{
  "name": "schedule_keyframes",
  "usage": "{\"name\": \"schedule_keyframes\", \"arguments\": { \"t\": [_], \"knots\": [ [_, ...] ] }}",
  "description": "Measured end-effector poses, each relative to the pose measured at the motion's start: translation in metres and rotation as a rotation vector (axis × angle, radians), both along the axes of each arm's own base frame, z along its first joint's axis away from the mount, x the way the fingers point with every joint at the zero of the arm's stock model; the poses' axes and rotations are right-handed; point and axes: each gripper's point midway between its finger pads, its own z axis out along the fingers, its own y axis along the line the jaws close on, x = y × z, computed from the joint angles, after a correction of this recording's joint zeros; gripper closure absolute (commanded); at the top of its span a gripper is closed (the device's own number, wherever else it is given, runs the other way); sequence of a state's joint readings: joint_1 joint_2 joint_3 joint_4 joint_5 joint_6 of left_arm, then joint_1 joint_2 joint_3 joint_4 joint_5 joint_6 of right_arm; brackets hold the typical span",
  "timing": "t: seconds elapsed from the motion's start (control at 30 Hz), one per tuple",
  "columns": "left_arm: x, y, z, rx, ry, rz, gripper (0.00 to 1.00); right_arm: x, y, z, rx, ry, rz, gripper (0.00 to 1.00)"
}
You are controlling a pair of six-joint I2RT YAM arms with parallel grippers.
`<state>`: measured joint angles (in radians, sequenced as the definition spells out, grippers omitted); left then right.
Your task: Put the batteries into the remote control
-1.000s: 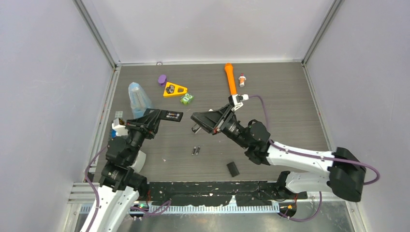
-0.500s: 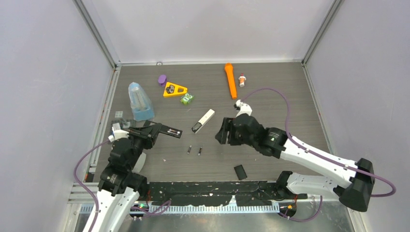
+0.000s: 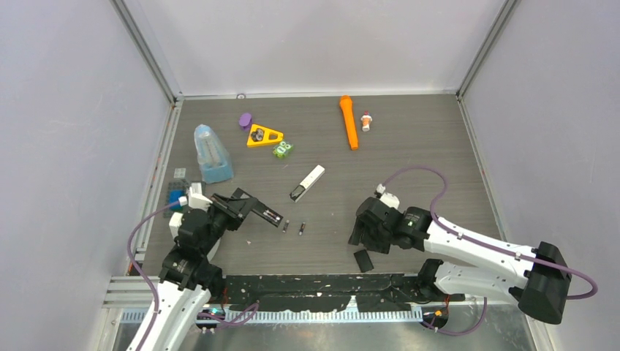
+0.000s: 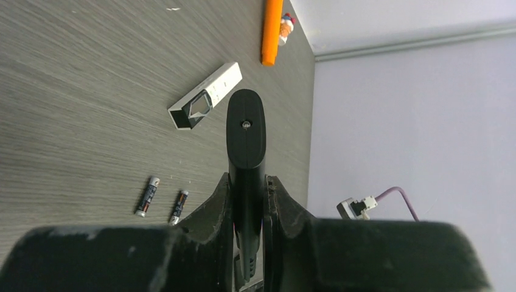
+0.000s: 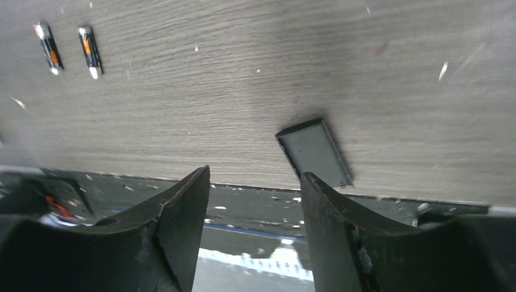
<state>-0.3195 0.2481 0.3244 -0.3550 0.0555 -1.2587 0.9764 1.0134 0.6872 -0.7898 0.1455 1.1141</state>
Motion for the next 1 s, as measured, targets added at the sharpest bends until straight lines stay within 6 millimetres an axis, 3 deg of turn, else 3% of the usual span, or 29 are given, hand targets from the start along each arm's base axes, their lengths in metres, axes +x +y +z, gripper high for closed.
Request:
{"name": "schedule_keyframes", "arguments": {
  "t": [0.23,0.43,0.8,1.0],
  "knots": [
    [0.000,-0.015,-0.006,0.039,-0.078,-0.113,1.00,-0.014,-0.007,-0.024,0.087,0.113,-0.297,0.50],
    [0.001,-0.021,0.007,0.043,-0.161,-0.151,1.00,-0.002,-0.009,-0.029,0.114,0.114,-0.485,0.55],
    [0.003,-0.024,0.006,0.037,-0.179,-0.161,1.00,0.004,-0.011,-0.047,0.066,0.145,-0.627,0.61],
    [0.005,-0.025,0.009,0.030,-0.187,-0.160,1.00,0.005,-0.010,-0.057,0.035,0.160,-0.650,0.70]
  ]
}}
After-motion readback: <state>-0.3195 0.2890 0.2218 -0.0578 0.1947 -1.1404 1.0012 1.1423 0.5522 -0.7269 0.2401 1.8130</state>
